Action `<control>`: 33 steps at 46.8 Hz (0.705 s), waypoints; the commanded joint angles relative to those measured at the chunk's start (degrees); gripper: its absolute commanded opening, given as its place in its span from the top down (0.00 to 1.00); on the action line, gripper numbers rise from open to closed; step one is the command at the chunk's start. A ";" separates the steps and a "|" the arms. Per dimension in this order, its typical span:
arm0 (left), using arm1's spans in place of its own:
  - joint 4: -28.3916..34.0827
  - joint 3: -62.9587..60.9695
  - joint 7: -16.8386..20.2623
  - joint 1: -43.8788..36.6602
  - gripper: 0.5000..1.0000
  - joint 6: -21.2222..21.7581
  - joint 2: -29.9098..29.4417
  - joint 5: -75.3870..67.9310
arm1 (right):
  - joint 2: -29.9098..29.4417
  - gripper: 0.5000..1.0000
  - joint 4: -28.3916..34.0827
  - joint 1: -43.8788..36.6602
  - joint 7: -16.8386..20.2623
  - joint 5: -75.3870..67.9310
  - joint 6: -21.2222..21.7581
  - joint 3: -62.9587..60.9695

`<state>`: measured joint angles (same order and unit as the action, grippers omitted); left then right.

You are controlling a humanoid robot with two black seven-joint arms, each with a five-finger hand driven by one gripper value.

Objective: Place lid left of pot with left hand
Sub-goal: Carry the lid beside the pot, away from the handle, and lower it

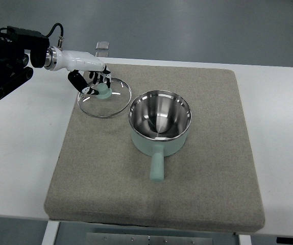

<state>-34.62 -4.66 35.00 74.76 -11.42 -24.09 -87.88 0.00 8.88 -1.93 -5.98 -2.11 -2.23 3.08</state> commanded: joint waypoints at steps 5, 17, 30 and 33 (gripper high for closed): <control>0.78 -0.18 0.00 -0.67 1.00 0.96 0.71 -0.01 | 0.00 0.15 0.00 0.00 0.00 0.00 -0.06 0.00; 1.31 0.00 0.00 -0.85 1.00 0.96 1.33 0.43 | 0.00 0.15 0.00 0.00 0.00 0.00 0.03 0.00; 1.40 -0.44 0.00 -2.08 1.00 0.96 2.47 0.52 | 0.00 0.15 0.00 0.00 0.00 0.00 -0.06 0.00; 1.49 -0.35 0.00 -2.08 1.00 0.96 2.74 0.70 | 0.00 0.15 0.00 0.00 0.00 0.00 -0.06 0.00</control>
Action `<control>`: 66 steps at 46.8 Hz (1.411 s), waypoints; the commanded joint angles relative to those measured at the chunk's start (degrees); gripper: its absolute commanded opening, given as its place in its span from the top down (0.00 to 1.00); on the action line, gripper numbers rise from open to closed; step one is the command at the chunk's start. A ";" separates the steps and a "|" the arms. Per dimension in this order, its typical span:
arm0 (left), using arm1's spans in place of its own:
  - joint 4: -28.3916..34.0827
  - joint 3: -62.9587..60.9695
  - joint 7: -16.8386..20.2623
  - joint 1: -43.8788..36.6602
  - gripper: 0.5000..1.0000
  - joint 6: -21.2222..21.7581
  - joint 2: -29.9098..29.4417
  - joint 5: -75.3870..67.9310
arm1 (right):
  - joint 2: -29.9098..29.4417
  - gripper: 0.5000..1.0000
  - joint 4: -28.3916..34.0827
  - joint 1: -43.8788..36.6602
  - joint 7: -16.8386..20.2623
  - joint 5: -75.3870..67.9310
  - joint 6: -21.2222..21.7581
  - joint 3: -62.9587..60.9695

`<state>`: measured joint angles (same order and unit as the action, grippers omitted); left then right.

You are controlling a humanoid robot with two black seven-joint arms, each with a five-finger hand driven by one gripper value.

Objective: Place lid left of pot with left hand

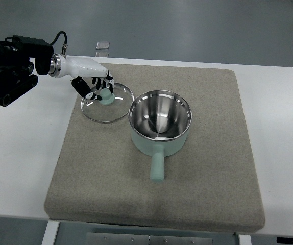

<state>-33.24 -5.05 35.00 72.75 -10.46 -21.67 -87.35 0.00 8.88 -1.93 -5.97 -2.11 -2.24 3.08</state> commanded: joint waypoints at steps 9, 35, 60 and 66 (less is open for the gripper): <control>0.45 0.48 0.00 -0.24 1.00 1.40 0.49 1.04 | 0.00 0.15 0.00 0.00 0.00 0.00 -0.04 0.00; -0.07 -0.22 0.00 -1.04 0.01 4.31 0.57 8.51 | 0.00 0.15 0.00 0.00 0.00 0.00 0.04 0.00; 4.41 12.34 0.00 0.81 0.01 5.10 -1.89 35.30 | 0.00 0.15 0.00 0.00 0.00 0.00 0.04 0.00; 8.71 14.02 0.00 0.64 0.01 5.10 -1.45 46.81 | 0.00 0.15 0.00 0.00 0.00 0.00 -0.04 0.00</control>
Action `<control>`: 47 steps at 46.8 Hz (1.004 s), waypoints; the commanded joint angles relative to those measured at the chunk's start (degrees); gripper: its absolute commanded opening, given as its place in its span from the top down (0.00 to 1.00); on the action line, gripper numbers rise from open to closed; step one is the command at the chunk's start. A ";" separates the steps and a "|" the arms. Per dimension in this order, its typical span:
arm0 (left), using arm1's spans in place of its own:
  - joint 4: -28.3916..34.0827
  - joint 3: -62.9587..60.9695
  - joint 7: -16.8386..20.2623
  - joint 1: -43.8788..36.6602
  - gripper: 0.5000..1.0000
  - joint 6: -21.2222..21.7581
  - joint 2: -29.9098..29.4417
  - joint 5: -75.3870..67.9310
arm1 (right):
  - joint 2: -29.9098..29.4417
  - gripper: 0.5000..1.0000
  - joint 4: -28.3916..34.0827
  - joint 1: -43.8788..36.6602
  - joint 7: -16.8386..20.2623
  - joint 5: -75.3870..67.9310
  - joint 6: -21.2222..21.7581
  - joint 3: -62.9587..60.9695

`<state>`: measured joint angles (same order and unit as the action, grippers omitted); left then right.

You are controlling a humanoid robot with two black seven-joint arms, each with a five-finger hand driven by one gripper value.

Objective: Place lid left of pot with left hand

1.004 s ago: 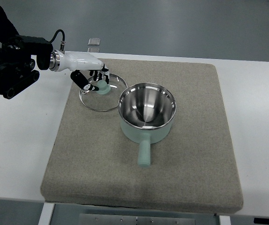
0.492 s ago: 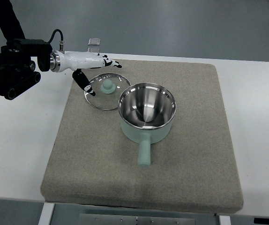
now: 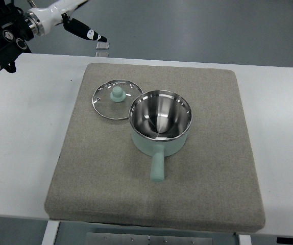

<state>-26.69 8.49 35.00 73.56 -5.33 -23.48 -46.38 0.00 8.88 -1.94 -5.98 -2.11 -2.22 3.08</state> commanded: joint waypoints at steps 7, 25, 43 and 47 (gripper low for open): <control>7.26 0.30 0.00 -0.61 0.01 -0.03 0.80 22.37 | 0.00 0.15 0.00 0.01 0.00 0.00 0.03 0.00; 10.08 3.64 0.00 -3.86 0.01 -2.04 1.77 46.73 | 0.00 0.15 0.00 0.01 0.00 0.00 0.03 0.00; 11.57 17.62 0.00 -11.16 0.01 -17.96 3.08 49.72 | 0.00 0.15 0.00 0.01 0.00 0.00 0.03 0.00; 13.15 17.88 0.00 -11.60 0.01 -17.78 4.49 50.42 | 0.00 0.15 0.00 0.01 0.00 0.00 0.03 0.00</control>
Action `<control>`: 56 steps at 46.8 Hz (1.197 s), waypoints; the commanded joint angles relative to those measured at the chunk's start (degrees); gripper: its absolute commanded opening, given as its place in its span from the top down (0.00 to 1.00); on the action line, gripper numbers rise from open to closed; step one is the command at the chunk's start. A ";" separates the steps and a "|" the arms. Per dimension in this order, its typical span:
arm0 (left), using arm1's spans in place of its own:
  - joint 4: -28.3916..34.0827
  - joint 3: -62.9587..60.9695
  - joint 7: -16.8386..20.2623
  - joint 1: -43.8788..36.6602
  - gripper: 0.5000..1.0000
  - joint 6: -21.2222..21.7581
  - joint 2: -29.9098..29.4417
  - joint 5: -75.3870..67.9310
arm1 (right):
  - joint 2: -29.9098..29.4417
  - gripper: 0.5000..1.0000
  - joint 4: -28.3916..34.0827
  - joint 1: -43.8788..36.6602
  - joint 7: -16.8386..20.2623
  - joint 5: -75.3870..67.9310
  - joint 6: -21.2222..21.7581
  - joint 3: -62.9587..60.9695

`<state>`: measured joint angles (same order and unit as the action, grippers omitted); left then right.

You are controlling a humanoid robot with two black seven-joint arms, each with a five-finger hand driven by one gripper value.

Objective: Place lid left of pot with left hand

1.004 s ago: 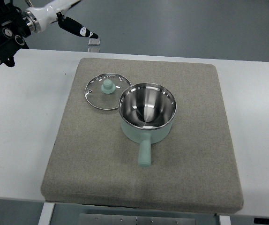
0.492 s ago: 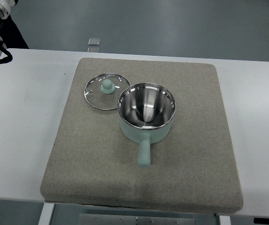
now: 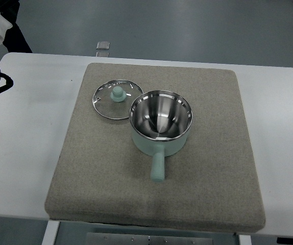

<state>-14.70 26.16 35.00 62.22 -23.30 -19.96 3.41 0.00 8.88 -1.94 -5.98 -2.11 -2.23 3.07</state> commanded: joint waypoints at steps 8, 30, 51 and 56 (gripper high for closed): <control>4.42 3.28 -8.79 -0.43 0.01 6.59 4.75 9.32 | 0.00 0.15 0.00 0.01 0.00 0.00 -0.05 0.00; 3.80 8.90 -23.93 -0.26 0.01 17.15 9.15 23.31 | 0.00 0.15 0.00 0.01 0.00 0.00 0.04 0.00; 4.51 10.93 -23.14 -1.22 0.01 4.41 10.29 23.31 | 0.00 0.15 0.00 0.01 0.00 0.00 0.04 0.00; 4.51 10.93 -23.14 -1.40 0.00 4.49 10.47 23.40 | 0.00 0.15 0.00 0.01 0.00 0.00 0.04 0.00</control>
<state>-10.17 37.07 11.88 60.95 -18.90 -9.60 26.76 0.00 8.88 -1.94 -5.98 -2.11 -2.22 3.08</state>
